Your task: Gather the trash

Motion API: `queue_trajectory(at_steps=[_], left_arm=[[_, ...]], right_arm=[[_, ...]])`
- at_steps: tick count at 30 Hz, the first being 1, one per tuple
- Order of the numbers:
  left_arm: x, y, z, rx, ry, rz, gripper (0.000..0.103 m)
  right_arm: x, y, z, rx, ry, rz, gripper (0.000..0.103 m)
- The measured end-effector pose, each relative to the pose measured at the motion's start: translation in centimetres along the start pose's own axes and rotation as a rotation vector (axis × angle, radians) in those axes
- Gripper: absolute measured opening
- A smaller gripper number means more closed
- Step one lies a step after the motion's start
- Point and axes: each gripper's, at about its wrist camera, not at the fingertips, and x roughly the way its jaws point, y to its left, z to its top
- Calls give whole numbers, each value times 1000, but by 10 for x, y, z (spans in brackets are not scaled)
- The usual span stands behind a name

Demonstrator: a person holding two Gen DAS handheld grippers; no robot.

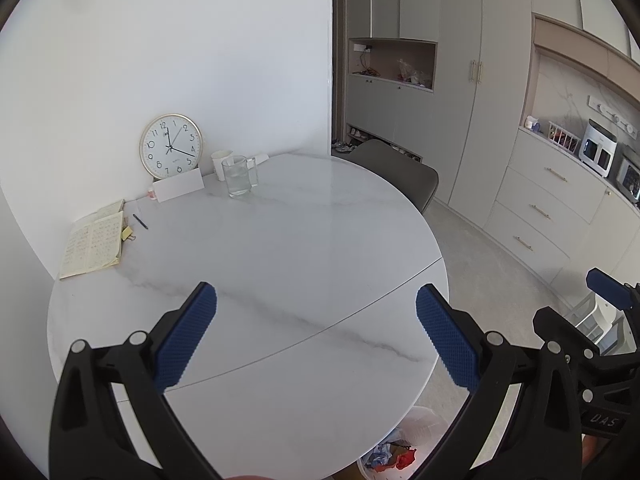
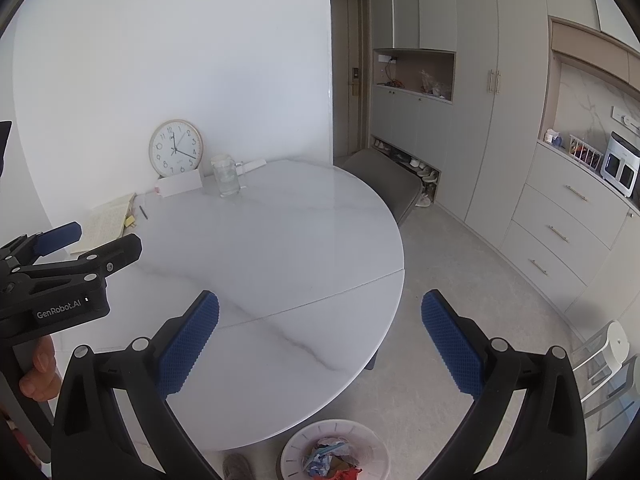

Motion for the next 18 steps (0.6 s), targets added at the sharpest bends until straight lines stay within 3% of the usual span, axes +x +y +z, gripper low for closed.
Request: queue_trajectory(at_steps=[18], left_arm=[[2, -5, -2, -7, 9, -4, 96]], right_arm=[[-1, -5, -3, 0, 2, -3, 101]])
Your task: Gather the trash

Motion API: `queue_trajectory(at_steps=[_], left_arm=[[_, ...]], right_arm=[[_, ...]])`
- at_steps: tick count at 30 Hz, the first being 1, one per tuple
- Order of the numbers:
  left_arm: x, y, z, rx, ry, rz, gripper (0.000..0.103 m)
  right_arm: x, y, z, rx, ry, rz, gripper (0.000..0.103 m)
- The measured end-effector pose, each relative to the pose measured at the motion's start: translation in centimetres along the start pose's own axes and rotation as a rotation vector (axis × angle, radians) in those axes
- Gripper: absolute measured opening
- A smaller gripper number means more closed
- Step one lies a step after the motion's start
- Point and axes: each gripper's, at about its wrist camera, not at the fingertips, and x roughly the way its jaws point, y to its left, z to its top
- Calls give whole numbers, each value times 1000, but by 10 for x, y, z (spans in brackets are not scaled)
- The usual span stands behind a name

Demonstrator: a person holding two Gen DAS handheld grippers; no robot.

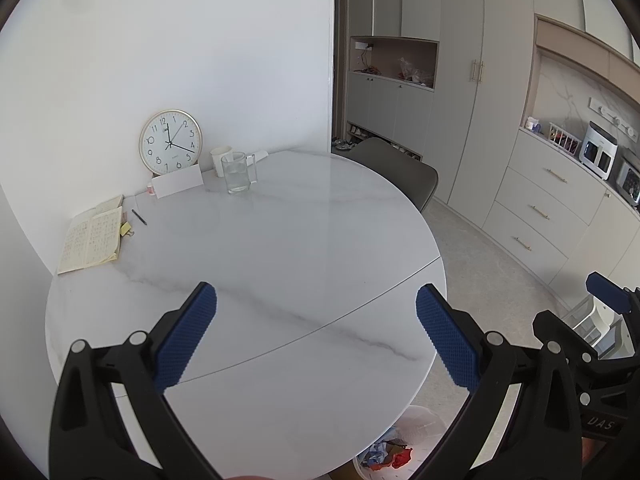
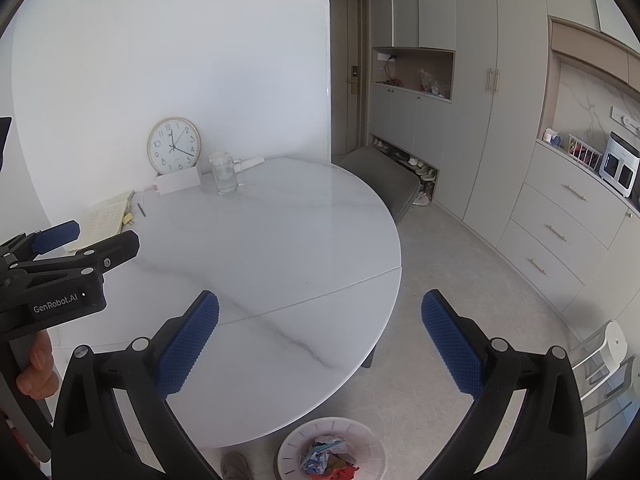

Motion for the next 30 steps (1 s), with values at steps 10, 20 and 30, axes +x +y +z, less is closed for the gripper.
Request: queue_trajectory(at_steps=[10, 20, 30], left_arm=[[0, -2, -3, -8, 6, 2, 96], [0, -1, -2, -15, 9, 1, 96], [2, 0, -3, -35, 8, 7, 96]], right_arm=[[0, -1, 0, 1, 1, 0, 101], [0, -1, -1, 0, 2, 1, 101], [-2, -4, -6, 1, 7, 1, 101]])
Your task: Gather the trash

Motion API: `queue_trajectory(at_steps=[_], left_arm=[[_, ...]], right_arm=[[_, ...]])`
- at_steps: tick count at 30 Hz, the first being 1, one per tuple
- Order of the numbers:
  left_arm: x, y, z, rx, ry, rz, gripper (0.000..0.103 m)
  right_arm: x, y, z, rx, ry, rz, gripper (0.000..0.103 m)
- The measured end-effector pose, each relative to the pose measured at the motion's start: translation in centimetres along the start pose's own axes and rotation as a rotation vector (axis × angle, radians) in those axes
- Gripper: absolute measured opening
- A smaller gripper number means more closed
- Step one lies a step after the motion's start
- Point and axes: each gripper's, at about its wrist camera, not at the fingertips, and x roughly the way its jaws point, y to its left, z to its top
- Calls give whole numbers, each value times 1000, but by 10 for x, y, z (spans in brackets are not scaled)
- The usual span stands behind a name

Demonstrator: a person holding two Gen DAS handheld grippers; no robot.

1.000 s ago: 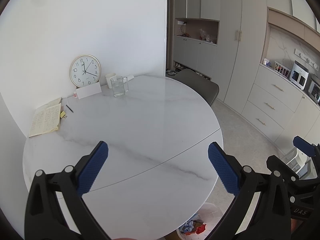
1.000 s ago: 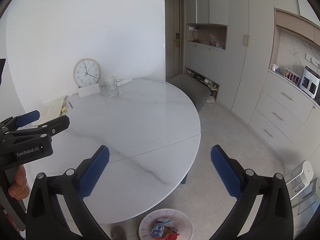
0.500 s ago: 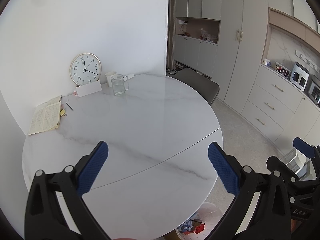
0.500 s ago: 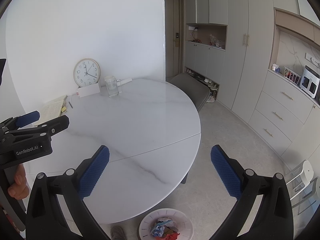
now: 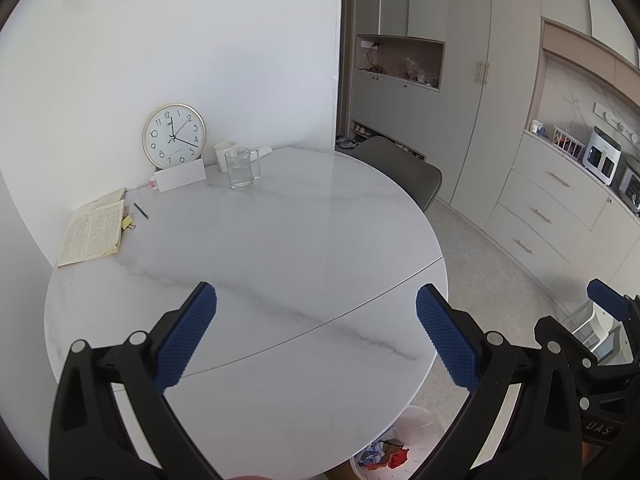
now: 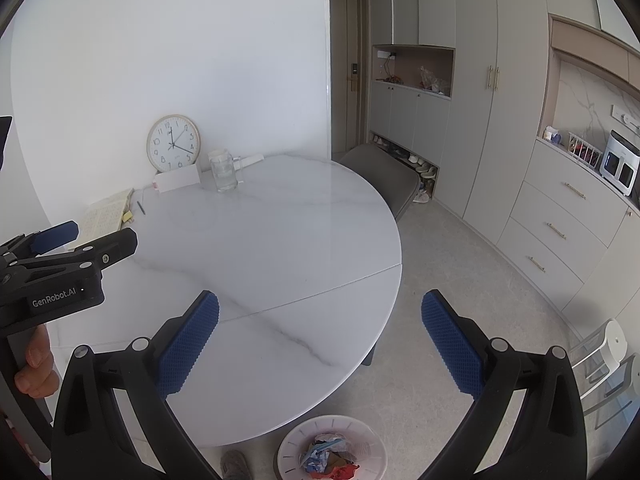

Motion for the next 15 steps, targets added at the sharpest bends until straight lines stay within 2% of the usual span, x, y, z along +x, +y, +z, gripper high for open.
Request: queue_trajectory(at_steps=[7, 15], left_arm=[[0, -5, -1, 33, -13, 9, 96], [3, -4, 3, 24, 7, 5, 96]], right_arm=[[0, -2, -3, 0, 3, 3, 101], [3, -4, -7, -1, 11, 0, 101]])
